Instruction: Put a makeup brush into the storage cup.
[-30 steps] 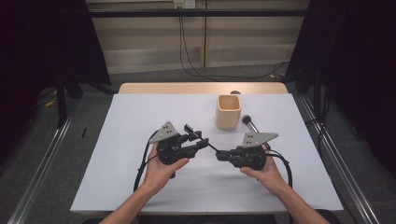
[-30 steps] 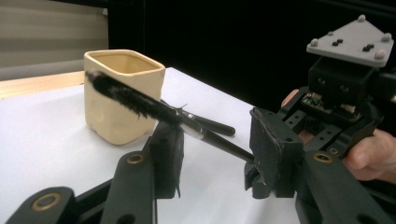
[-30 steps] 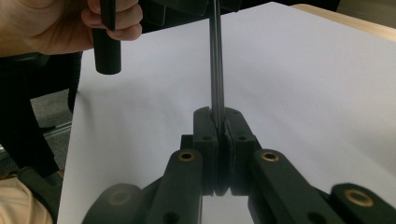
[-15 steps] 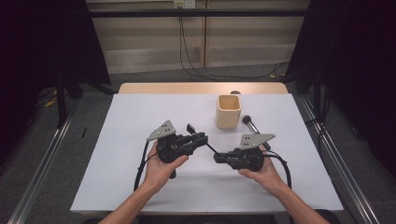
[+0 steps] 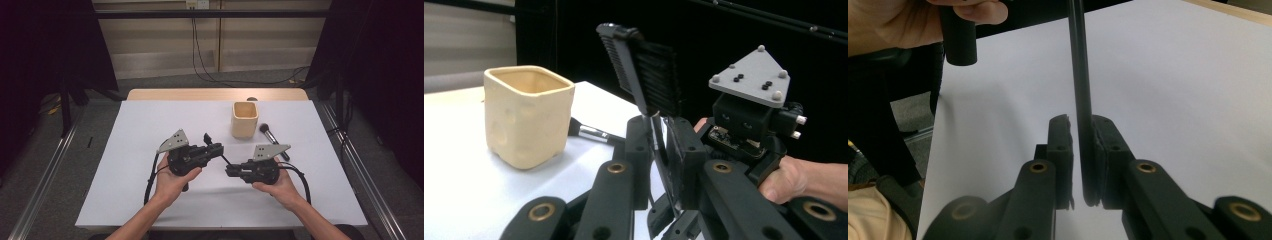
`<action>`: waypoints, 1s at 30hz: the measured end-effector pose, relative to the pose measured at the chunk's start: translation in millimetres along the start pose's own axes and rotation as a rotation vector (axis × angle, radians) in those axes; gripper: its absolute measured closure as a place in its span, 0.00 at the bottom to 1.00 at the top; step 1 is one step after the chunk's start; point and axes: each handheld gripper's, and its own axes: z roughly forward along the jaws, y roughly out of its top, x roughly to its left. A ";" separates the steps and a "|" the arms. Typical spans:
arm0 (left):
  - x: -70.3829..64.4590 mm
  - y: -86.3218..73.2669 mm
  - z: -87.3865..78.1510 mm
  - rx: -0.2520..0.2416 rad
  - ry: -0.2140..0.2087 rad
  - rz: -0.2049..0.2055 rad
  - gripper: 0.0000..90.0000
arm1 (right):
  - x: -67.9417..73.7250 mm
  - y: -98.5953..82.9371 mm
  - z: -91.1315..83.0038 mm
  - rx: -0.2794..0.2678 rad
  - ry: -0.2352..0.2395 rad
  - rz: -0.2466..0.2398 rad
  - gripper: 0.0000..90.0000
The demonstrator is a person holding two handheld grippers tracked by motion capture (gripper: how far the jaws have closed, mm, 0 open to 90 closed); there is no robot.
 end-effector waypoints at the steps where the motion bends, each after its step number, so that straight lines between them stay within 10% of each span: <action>1: 0.1 0.6 -0.2 0.004 -0.005 -0.002 0.91 | 0.1 0.2 0.7 -0.004 0.000 0.002 0.87; 30: -3.6 16.8 -4.2 0.020 -0.039 -0.007 0.95 | -8.1 4.4 -12.4 -0.053 -0.003 0.062 0.21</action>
